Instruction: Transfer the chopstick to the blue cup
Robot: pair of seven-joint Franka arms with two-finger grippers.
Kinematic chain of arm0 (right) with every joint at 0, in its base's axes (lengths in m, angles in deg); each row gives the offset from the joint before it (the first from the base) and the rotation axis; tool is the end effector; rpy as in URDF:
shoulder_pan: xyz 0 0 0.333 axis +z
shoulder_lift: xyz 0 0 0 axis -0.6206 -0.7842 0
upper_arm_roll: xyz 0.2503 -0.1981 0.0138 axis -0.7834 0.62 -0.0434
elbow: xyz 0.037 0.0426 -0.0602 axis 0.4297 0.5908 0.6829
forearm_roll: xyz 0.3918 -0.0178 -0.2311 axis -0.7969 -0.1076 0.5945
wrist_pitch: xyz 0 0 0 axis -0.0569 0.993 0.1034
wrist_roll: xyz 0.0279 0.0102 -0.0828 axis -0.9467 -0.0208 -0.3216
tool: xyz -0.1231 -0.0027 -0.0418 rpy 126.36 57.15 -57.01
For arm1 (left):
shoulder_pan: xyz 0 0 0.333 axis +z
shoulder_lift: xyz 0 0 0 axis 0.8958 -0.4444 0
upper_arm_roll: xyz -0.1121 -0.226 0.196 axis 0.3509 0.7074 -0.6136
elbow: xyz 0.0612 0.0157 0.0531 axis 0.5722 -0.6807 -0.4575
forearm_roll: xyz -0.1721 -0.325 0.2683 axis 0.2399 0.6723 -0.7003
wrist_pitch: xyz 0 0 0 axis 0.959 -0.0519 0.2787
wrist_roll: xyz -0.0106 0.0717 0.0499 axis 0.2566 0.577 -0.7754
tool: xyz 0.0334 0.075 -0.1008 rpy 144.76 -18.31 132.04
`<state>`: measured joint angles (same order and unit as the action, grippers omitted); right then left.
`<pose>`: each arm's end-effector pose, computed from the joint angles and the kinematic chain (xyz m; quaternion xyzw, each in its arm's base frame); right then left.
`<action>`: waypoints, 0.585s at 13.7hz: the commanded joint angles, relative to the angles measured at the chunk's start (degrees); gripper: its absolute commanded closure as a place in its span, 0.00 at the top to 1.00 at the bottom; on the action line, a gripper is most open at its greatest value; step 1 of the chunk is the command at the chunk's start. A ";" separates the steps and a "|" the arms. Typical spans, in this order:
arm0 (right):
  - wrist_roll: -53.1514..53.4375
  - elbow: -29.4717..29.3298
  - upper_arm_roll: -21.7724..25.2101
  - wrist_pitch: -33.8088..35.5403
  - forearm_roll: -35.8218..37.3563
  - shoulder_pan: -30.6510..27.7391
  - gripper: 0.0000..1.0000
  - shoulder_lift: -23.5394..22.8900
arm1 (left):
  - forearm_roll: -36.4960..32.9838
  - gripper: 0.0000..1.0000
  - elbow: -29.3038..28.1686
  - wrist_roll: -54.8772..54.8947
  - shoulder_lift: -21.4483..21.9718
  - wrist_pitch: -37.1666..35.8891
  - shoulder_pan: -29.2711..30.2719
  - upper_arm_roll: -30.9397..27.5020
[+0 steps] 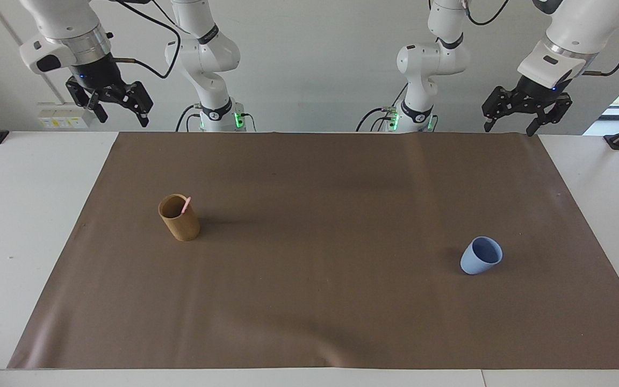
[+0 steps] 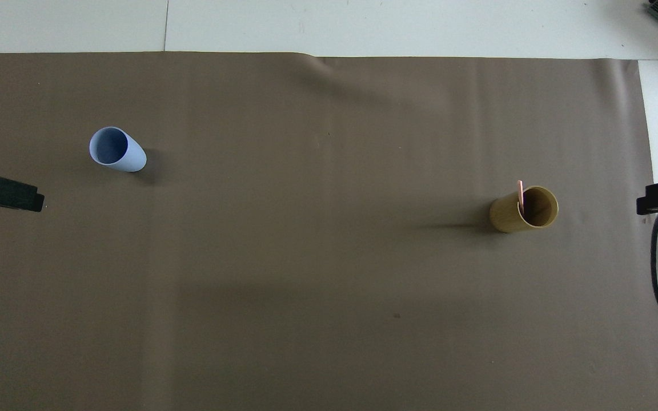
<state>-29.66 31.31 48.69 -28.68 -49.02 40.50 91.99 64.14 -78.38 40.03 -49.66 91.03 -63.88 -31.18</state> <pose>0.5811 -0.0413 0.6505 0.9977 -0.0668 -0.0041 0.0112 0.5910 -0.0507 0.6527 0.9956 -0.0931 -0.0018 0.0098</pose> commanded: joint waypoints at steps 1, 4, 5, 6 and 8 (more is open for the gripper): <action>0.14 1.26 -0.56 0.23 -0.85 -0.65 1.00 1.23 | -0.86 1.00 -1.89 0.80 1.64 0.20 0.09 0.17; 0.23 1.35 -0.56 0.14 -0.76 -0.65 1.00 1.24 | -0.69 1.00 -1.81 0.62 1.64 0.37 0.09 0.17; 0.23 1.35 -0.56 0.14 -0.85 -0.65 1.00 1.24 | -0.69 1.00 -1.81 0.62 1.64 0.46 0.00 0.26; 0.23 1.35 -0.56 0.14 -0.85 -0.65 1.00 1.24 | -0.69 1.00 -1.81 0.27 1.64 0.29 0.09 0.18; 0.23 1.35 -0.56 0.14 -0.85 -0.65 1.00 1.24 | -0.69 1.00 -1.63 0.01 1.56 0.46 0.00 0.17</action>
<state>-29.66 31.39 48.69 -28.68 -49.02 40.50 92.04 64.14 -78.38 40.03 -49.65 91.03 -63.88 -31.11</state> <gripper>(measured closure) 0.000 0.000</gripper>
